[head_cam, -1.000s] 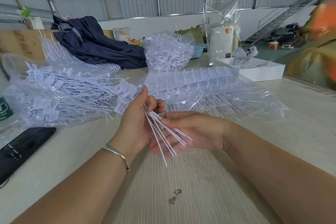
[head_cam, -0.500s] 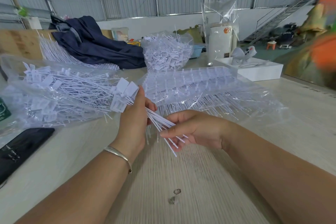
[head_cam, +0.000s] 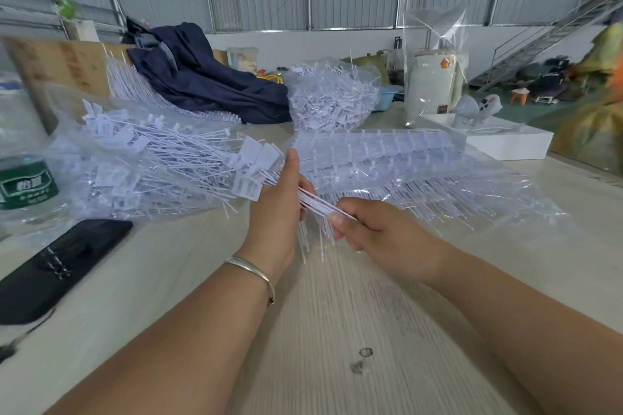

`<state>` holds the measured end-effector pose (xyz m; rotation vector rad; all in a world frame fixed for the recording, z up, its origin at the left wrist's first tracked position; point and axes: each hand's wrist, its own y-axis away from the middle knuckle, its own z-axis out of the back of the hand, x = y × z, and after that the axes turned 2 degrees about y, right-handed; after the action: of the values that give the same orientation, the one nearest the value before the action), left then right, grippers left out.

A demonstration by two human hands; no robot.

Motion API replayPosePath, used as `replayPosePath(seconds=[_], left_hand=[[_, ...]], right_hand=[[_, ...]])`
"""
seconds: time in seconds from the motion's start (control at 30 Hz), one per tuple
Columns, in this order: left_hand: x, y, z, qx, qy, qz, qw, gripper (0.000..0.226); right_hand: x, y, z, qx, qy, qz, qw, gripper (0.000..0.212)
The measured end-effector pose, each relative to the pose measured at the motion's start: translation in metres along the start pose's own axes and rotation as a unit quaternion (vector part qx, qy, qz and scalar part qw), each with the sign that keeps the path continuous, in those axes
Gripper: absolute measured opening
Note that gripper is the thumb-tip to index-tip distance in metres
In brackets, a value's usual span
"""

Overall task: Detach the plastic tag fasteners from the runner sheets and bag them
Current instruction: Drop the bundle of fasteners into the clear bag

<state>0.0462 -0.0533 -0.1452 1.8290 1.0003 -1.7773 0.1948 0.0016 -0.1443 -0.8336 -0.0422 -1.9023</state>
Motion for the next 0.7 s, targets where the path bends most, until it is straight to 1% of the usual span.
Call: replayPosePath(seconds=[0.17,0.27,0.37,0.43,0.47,0.6,0.7], left_hand=[[-0.003,-0.002,0.0,-0.004,0.003,0.011,1.0,0.066],[-0.004,-0.003,0.0,0.015,0.046,0.01,0.999,0.057],[-0.007,-0.003,0.003,0.091,0.118,0.022,0.989,0.046],[-0.007,-0.004,0.004,0.135,0.151,0.044,0.978,0.048],[-0.006,-0.004,0.004,0.142,0.16,0.054,0.975,0.049],[-0.005,-0.007,0.005,0.117,0.212,0.089,0.966,0.051],[-0.007,-0.013,0.01,0.088,0.239,0.104,0.961,0.049]], right_hand=[[0.004,-0.003,-0.004,-0.02,0.178,0.023,0.984,0.039],[0.006,-0.006,-0.001,-0.036,0.254,0.021,0.966,0.04],[0.008,-0.014,0.006,-0.074,0.273,0.02,0.959,0.04],[0.011,-0.023,0.012,-0.09,0.272,0.006,0.958,0.039],[0.013,-0.029,0.014,-0.096,0.276,0.001,0.956,0.039],[0.03,-0.06,0.018,-0.113,0.306,0.022,0.945,0.038],[0.047,-0.092,0.01,-0.111,0.31,0.038,0.944,0.038]])
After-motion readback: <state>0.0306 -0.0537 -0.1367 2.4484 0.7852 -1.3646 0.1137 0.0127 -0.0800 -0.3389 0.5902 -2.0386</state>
